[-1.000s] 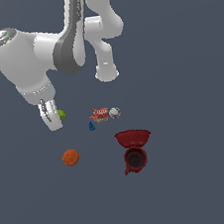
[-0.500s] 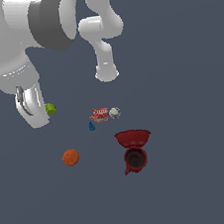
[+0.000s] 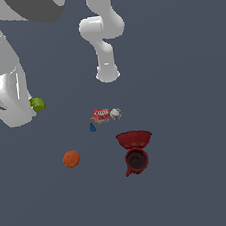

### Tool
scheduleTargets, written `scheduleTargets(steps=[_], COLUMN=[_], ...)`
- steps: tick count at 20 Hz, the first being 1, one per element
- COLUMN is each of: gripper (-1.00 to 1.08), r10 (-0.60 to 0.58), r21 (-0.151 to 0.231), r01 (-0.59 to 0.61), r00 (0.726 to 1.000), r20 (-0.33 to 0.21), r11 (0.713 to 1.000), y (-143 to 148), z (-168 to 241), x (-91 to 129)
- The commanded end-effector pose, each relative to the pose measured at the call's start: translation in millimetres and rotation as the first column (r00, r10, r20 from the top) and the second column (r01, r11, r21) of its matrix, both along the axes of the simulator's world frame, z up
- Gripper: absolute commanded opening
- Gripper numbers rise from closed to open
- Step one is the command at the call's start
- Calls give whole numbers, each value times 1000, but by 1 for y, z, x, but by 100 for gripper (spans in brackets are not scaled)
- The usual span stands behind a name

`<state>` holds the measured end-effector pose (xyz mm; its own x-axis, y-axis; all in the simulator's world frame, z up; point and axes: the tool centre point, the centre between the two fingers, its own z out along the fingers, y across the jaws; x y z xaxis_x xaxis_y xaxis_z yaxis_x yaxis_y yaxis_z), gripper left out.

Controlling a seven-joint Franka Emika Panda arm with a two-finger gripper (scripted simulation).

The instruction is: Pick up a designated object from a clutter of objects.

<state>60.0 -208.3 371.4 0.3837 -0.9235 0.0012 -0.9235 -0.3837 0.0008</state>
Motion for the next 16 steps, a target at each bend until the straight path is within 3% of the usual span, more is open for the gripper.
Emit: scheduleTargets(steps=[1, 16], gripper=[-100, -100], r10=[0, 1], r21=[1, 1], r01=[0, -1], r00=[1000, 1000], r20=[0, 0], r11=[1000, 1000], y=[0, 1], z=[12, 38], x=[7, 23])
